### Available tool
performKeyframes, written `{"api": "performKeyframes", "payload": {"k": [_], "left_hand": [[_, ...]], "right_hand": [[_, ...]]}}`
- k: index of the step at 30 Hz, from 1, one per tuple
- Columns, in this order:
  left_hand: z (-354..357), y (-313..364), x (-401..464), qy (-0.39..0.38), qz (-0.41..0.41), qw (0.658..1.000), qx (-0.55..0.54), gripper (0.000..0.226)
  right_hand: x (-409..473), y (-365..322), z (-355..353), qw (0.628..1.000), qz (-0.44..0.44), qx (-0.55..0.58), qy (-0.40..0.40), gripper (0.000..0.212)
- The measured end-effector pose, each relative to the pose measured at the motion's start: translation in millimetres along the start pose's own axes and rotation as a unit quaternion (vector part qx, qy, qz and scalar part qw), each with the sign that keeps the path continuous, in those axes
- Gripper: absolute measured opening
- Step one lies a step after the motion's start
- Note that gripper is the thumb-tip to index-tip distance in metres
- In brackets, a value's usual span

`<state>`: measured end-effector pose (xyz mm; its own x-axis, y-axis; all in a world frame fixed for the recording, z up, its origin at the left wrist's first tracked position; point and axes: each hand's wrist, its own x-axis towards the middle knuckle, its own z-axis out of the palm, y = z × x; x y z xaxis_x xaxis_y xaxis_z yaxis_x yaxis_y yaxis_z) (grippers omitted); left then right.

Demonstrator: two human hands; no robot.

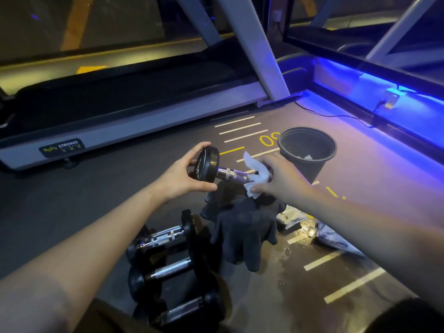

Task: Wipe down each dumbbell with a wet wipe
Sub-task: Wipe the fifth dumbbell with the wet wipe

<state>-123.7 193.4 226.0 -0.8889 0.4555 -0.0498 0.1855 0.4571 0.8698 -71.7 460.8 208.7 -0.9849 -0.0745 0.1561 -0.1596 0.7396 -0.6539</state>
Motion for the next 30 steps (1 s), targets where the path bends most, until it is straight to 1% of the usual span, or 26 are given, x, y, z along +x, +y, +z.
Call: {"api": "performKeyframes", "payload": {"k": [2,7,11,13,15,17,19,23,26,30], "left_hand": [[0.5,0.8,-0.2,-0.001,0.003,1.0,-0.001,0.097],[1.5,0.0,0.8,-0.003,0.011,1.0,-0.004,0.098],[2.5,0.6,-0.6,-0.002,0.016,1.0,-0.001,0.099],[1.6,-0.5,-0.9,-0.002,0.012,1.0,-0.006,0.1],[0.6,-1.6,-0.7,-0.004,0.01,1.0,-0.011,0.1],[0.1,-2.1,0.4,-0.006,0.012,1.0,-0.011,0.099],[0.1,-1.0,0.9,-0.006,0.015,1.0,-0.007,0.098],[0.3,-1.3,2.4,-0.005,0.023,1.0,0.006,0.097],[0.1,-0.5,1.2,-0.005,0.018,1.0,0.01,0.098],[0.2,2.2,0.1,-0.009,0.017,1.0,0.008,0.099]], "right_hand": [[4.1,-9.2,9.4,1.0,0.002,0.011,-0.005,0.05],[15.0,-29.7,27.7,1.0,0.002,0.022,-0.013,0.059],[24.8,-43.8,35.9,0.998,0.006,0.053,-0.019,0.076],[27.3,-46.2,36.7,0.998,-0.005,0.061,-0.014,0.071],[26.9,-44.7,35.6,0.999,-0.007,0.05,0.001,0.057],[25.5,-42.2,34.6,1.0,-0.003,0.027,0.009,0.047],[25.2,-40.8,34.7,1.0,-0.024,-0.003,0.005,0.046],[28.7,-37.2,36.9,0.992,-0.083,-0.091,0.008,0.052],[31.2,-35.6,40.2,0.989,-0.096,-0.105,0.029,0.051],[37.4,-38.5,50.1,0.991,-0.101,-0.076,0.049,0.042]]}}
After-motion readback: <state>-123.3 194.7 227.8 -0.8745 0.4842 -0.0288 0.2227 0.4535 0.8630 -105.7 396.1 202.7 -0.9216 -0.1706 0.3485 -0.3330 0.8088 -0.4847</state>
